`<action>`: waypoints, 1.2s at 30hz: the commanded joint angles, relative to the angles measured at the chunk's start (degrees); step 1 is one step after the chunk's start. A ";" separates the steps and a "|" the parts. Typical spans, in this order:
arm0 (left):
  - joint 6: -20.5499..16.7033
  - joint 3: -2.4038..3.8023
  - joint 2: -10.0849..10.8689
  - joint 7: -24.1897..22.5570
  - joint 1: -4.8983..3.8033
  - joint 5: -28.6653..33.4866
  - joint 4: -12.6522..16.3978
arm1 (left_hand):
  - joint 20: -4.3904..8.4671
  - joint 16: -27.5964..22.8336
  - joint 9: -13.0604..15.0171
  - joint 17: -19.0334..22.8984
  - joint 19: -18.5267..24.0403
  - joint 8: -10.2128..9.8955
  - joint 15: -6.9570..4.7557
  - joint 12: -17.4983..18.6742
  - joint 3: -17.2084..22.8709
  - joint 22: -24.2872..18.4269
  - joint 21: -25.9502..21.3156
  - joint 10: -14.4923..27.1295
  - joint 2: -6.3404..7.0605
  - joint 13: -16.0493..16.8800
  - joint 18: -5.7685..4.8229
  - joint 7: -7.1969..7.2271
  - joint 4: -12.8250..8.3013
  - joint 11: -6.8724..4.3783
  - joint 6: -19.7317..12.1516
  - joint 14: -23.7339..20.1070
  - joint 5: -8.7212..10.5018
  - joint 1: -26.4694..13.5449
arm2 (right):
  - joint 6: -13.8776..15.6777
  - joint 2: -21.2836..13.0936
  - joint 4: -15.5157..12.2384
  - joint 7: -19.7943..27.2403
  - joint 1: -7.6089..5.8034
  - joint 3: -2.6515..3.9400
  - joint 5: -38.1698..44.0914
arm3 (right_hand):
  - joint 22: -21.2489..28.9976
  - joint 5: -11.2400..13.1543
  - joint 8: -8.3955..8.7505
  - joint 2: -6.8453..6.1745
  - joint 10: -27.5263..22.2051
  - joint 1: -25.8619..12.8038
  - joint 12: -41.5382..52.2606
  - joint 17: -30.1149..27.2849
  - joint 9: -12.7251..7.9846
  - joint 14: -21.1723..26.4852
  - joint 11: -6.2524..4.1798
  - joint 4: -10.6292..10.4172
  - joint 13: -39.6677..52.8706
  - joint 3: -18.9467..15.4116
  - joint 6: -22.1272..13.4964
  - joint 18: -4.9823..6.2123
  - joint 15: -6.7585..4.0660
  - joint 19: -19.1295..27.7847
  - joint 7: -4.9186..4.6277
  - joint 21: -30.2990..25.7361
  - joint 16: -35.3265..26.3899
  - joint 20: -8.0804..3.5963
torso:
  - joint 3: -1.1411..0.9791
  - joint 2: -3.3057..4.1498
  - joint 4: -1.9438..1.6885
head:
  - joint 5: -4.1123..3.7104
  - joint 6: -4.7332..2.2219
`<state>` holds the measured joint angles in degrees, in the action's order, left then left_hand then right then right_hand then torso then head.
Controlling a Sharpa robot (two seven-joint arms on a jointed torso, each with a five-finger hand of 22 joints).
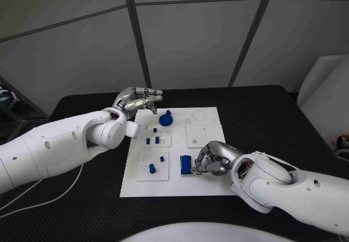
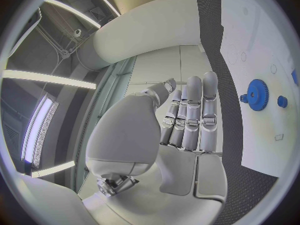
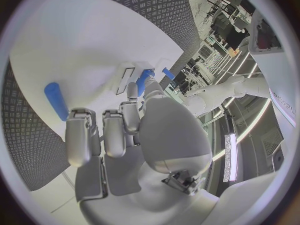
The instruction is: Assemble the parts on the task board
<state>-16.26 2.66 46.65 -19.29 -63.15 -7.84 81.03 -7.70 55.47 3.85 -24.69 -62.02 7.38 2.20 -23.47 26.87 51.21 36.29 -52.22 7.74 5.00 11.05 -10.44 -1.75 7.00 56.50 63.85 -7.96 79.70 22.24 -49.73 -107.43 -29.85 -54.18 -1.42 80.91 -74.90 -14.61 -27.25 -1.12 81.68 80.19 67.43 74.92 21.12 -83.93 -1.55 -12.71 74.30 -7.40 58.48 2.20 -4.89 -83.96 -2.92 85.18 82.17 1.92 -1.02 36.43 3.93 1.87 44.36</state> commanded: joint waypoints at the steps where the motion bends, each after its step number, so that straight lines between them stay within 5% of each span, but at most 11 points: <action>1: 0.51 0.03 0.10 -0.34 -0.09 0.08 0.13 | 0.17 0.30 -0.01 0.09 0.38 -0.16 0.00 -0.34 -0.43 -0.06 -0.32 0.36 -0.46 -0.07 -0.58 -0.08 0.06 0.15 -0.39 -0.36 -0.09 0.07 | 1.49 -0.99 -0.65 1.95 -0.06 -0.01 -0.78 | -9.40 0.27 1.05 -0.56 -0.72 -1.58 -1.14 0.24 -0.46 -3.23 0.55 -0.38 -1.87 -0.64 -1.40 -0.40 0.31 -0.79 -0.45 -0.55 -0.43 -0.05 | 0.01 -0.07 -0.02 | 0.05 0.04; 14: 0.54 0.02 0.65 -0.55 -0.01 0.08 0.36 | 0.17 0.30 -0.01 0.09 0.38 -0.16 0.00 -0.34 -0.43 -0.06 -0.32 0.36 -0.46 -0.07 -0.58 -0.08 0.06 0.15 -0.39 -0.36 -0.09 0.07 | 4.91 -10.96 -3.84 5.26 -0.09 0.03 -0.53 | -9.02 -2.08 8.46 -0.29 -1.18 -0.63 -2.57 -0.01 -3.64 -3.20 2.12 -1.84 -2.57 -0.67 -2.34 -0.25 1.68 -0.42 -2.33 -1.02 -0.73 1.35 | 0.08 -0.22 0.32 | -0.79 -0.09; 23: 0.61 0.00 1.01 -0.58 0.55 0.08 0.90 | 0.16 0.34 -0.01 0.13 0.39 -0.17 0.00 -0.41 -0.47 -0.06 -0.33 0.40 -0.44 -0.07 -0.57 -0.07 0.03 0.15 -0.42 -0.39 -0.09 0.10 | 4.04 -14.34 -4.15 1.61 -0.05 0.00 6.52 | -9.55 -2.15 10.63 -1.03 -0.87 -1.66 -2.57 0.46 -4.40 -3.29 2.07 -3.31 -2.46 -1.42 -0.15 -0.40 1.68 -0.92 -2.19 -0.55 -0.50 1.45 | -0.23 -0.22 0.97 | -1.74 -0.35; 31: 0.75 0.00 1.00 -0.55 0.98 0.08 0.88 | 0.16 0.34 -0.01 0.13 0.39 -0.17 0.00 -0.41 -0.47 -0.06 -0.33 0.40 -0.44 -0.07 -0.57 -0.07 0.03 0.15 -0.42 -0.39 -0.09 0.10 | 2.38 -13.51 -2.74 -0.87 0.02 -0.03 9.69 | -9.64 -2.40 11.19 -1.54 -0.76 -2.29 -2.55 0.49 -4.49 -3.29 1.94 -3.79 -2.37 -1.68 0.95 -0.42 1.60 -1.00 -2.01 -0.49 -0.50 1.40 | -0.06 -0.17 0.76 | -2.00 -0.35; 36: 0.82 0.00 0.94 -0.55 1.12 0.08 0.86 | 0.16 0.34 -0.01 0.13 0.39 -0.17 0.00 -0.41 -0.47 -0.06 -0.33 0.40 -0.44 -0.07 -0.57 -0.07 0.03 0.15 -0.42 -0.39 -0.09 0.10 | 1.04 -12.26 -1.71 -1.65 0.05 -0.04 10.08 | -9.63 -2.37 11.32 -1.66 -0.74 -2.57 -2.55 0.46 -4.50 -3.29 1.90 -3.86 -2.36 -1.75 1.28 -0.42 1.57 -0.99 -1.94 -0.50 -0.52 1.37 | -0.14 -0.10 0.73 | -1.95 -0.20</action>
<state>-16.16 2.63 47.63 -19.33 -61.97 -7.84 81.79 -7.69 55.47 3.85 -24.61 -62.02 7.38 2.20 -23.70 26.87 51.22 36.29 -52.23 7.75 5.00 11.05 -10.44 -1.75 7.00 56.50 63.85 -7.96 79.71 24.89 -62.16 -109.24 -29.88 -54.11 -1.45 88.86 -74.90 -16.76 -16.26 -2.77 80.65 78.02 64.89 74.94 16.67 -83.93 0.33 -16.18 71.95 -9.07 59.39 2.21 -3.68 -83.96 -4.96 84.30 81.63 2.98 -1.13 36.27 4.74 -0.10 44.07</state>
